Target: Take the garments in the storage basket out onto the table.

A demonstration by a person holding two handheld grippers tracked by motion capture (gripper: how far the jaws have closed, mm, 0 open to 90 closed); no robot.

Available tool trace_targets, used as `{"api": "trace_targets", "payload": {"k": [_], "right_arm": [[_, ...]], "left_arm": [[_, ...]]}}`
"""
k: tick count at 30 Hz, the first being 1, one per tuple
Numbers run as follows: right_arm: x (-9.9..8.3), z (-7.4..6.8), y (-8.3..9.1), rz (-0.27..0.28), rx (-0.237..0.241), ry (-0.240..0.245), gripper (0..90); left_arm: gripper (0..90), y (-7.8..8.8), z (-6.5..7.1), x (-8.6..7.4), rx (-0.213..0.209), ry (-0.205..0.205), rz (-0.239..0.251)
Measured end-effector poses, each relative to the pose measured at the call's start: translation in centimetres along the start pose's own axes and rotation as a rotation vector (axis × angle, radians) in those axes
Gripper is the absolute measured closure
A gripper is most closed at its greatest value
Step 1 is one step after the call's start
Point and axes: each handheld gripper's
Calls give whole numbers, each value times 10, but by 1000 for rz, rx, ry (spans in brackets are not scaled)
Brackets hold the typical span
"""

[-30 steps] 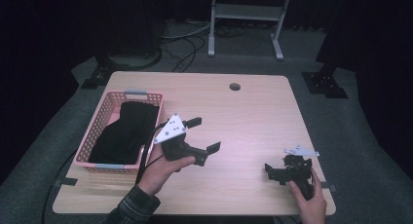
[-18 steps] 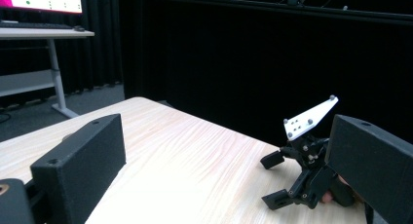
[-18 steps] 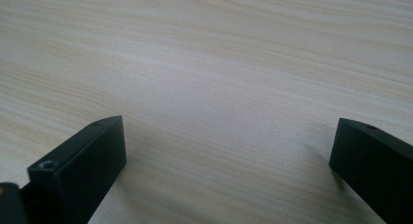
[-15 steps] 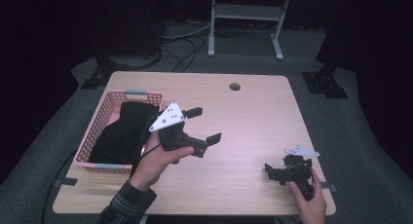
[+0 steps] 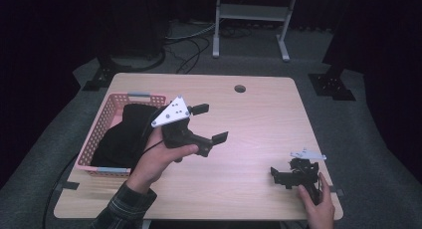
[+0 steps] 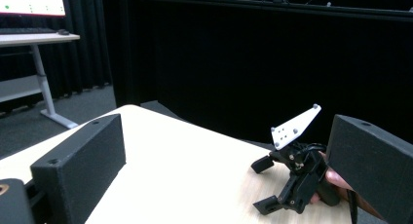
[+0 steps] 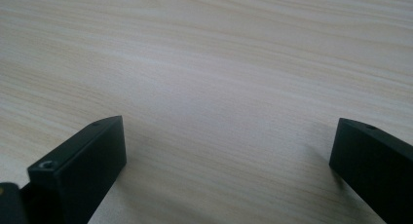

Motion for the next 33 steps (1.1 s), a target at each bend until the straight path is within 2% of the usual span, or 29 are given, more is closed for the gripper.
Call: {"api": "trace_targets", "payload": {"k": [5,9,20,33], "right_arm": [[0,0,0,-1,0,0,0],[0,0,0,-1,0,0,0],[0,0,0,-1,1,0,0],[0,0,0,-1,0,0,0]], "left_arm": [[3,7,-1,6,-10,-2,11],[3,13,0,4,-16,-12,-1],[3,28,-4,5,20,-31,9],[3,44,-14,8,44,-24,38]]}}
Point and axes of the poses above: each handheld gripper's, and its own axes: y roughly backward along the jaws, x roughly out of its top, z roughly to its right, and after that the axes turned 5 degrees about y, right-handed
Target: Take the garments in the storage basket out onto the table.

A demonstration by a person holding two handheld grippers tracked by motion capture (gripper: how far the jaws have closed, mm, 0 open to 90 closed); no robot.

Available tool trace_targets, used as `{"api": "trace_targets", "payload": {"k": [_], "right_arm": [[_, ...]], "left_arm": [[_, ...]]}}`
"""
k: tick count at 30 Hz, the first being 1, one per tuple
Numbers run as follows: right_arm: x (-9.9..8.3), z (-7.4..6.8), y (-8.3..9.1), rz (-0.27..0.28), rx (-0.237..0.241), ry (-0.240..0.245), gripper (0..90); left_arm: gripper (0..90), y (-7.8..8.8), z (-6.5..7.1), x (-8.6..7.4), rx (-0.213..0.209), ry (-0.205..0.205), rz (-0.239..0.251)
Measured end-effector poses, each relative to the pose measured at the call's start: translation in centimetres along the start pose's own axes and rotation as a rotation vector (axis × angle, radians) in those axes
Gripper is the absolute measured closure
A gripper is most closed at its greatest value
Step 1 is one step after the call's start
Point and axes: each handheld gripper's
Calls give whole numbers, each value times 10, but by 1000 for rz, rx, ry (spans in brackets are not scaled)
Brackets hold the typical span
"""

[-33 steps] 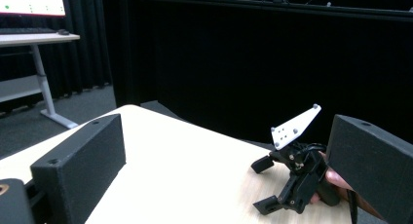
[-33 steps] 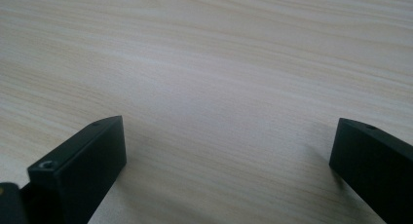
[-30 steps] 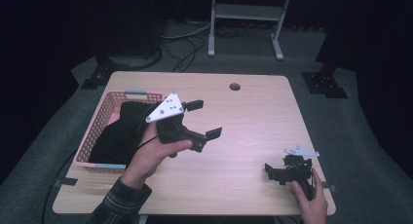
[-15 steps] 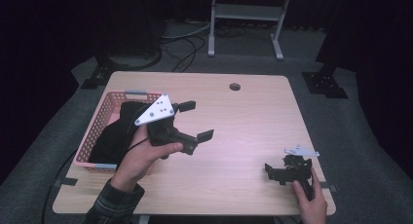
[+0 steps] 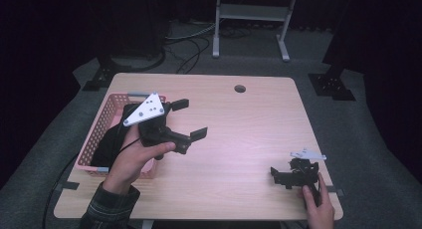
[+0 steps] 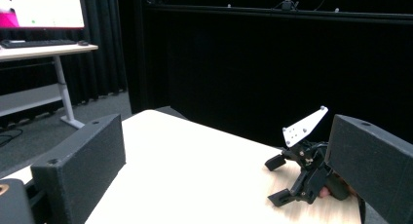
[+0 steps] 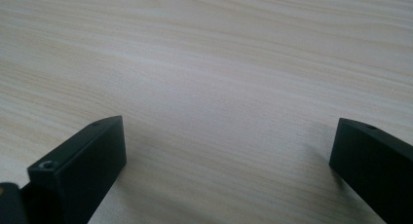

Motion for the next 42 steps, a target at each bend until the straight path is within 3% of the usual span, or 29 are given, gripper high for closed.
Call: {"api": "trace_targets", "payload": {"k": [24,36,42], "right_arm": [[0,0,0,1,0,-1,0],[0,0,0,1,0,-1,0],[0,0,0,1,0,-1,0]], "left_arm": [[3,38,-28,6,108,2,38],[3,53,-39,5,145,-3,29],[3,68,-49,7,182,-8,25]]}}
Point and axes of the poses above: each handheld gripper's, and its own axes: y roughly backward along the jaws, x roughly out of its top, z roughly to its right, and after that the axes turned 5 degrees about y, right-handed
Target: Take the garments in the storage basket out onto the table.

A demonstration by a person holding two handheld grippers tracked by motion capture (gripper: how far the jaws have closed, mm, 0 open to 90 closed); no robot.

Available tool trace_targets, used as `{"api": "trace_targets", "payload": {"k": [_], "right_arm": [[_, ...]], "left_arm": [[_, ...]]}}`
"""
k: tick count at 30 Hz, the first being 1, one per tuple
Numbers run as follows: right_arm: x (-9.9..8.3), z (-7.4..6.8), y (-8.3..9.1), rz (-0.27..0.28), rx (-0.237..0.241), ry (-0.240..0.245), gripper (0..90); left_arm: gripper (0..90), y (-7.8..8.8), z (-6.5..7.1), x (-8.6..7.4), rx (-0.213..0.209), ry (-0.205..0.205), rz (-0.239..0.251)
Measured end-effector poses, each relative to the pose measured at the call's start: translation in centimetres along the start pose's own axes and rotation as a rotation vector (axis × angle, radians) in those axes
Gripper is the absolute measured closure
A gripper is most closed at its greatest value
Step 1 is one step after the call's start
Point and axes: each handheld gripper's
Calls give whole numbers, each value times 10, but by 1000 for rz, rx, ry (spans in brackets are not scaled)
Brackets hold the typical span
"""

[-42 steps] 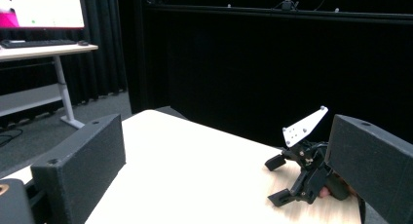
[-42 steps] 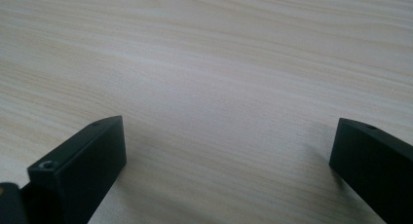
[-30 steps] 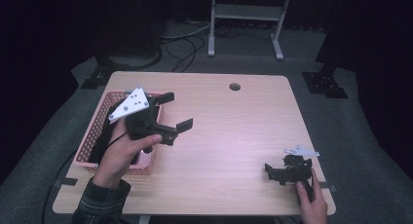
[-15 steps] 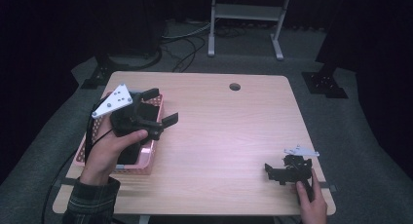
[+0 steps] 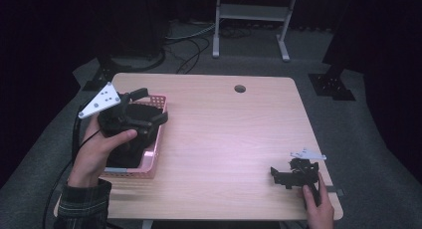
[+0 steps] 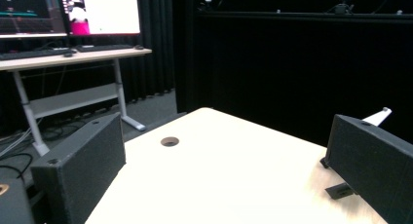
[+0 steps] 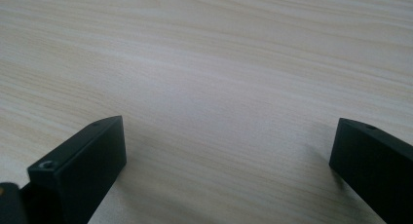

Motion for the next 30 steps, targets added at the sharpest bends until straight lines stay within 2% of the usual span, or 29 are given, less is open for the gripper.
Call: {"api": "trace_targets", "payload": {"k": [19,23,24,25,26,30], "right_arm": [[0,0,0,0,0,0,0],[0,0,0,0,0,1,0],[0,0,0,0,0,0,0],[0,0,0,0,0,0,0],[0,0,0,0,0,0,0],[0,0,0,0,0,1,0]], "left_arm": [[3,22,-22,-1,53,17,11],[3,30,-30,-2,85,19,19],[3,33,-32,-3,101,16,15],[3,38,-37,-3,142,3,7],[3,41,-39,-4,155,4,7],[3,47,-45,-5,173,9,12]]}}
Point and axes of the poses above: each handheld gripper's, and its own axes: y roughly backward along the jaws, x roughly out of its top, z roughly to its right, and after that the axes turned 5 degrees about y, right-handed
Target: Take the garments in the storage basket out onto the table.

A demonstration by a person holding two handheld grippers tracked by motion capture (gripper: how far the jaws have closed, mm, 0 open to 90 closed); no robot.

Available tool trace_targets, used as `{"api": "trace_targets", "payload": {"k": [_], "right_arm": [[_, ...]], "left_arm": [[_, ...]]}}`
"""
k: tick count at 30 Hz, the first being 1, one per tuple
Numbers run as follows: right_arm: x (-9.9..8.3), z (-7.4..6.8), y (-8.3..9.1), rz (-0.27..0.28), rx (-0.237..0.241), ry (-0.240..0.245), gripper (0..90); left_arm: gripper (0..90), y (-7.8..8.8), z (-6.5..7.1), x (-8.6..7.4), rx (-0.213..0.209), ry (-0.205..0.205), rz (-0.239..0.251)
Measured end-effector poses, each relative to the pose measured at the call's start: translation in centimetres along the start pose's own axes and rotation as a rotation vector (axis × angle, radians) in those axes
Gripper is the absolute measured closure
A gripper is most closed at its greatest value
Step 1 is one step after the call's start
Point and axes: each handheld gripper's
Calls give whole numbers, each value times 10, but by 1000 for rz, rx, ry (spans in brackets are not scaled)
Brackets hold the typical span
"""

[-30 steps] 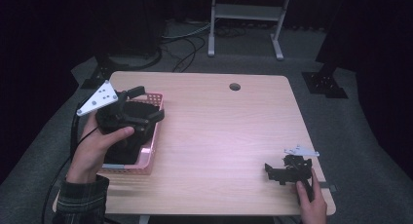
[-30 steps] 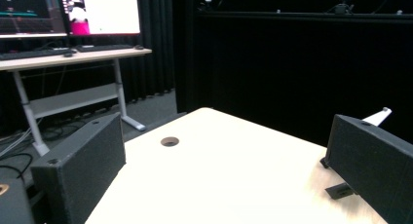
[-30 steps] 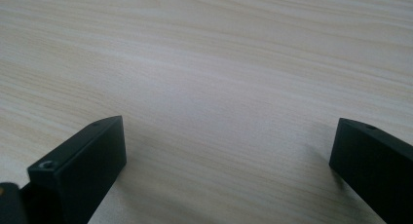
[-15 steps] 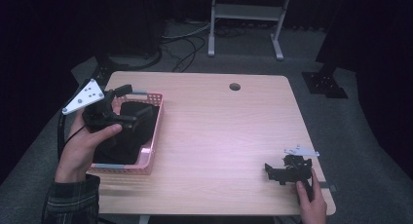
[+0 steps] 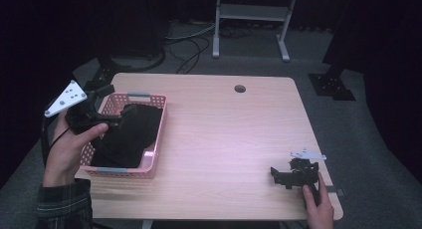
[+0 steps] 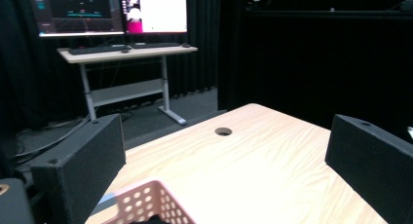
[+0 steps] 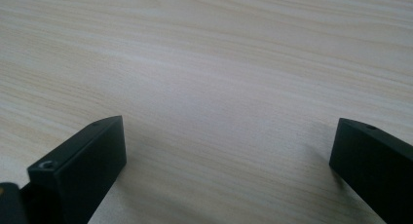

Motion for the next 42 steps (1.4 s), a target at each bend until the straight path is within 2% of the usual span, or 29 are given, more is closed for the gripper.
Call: {"api": "trace_targets", "payload": {"k": [9,14,23,26,30,42], "right_arm": [[0,0,0,0,0,0,0],[0,0,0,0,0,0,0],[0,0,0,0,0,0,0],[0,0,0,0,0,1,0],[0,0,0,0,0,0,0],[0,0,0,0,0,0,0]], "left_arm": [[3,13,-16,-2,34,11,14],[3,14,-20,-2,57,7,32],[3,14,-28,-5,69,16,31],[3,13,-32,-8,84,17,18],[3,8,-35,-13,78,26,0],[3,1,-45,-26,117,38,-44]]}}
Point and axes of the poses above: each handheld gripper's, and its own axes: y roughly backward along the jaws, x roughly out of its top, z roughly to its right, and after that the axes turned 5 degrees about y, right-handed
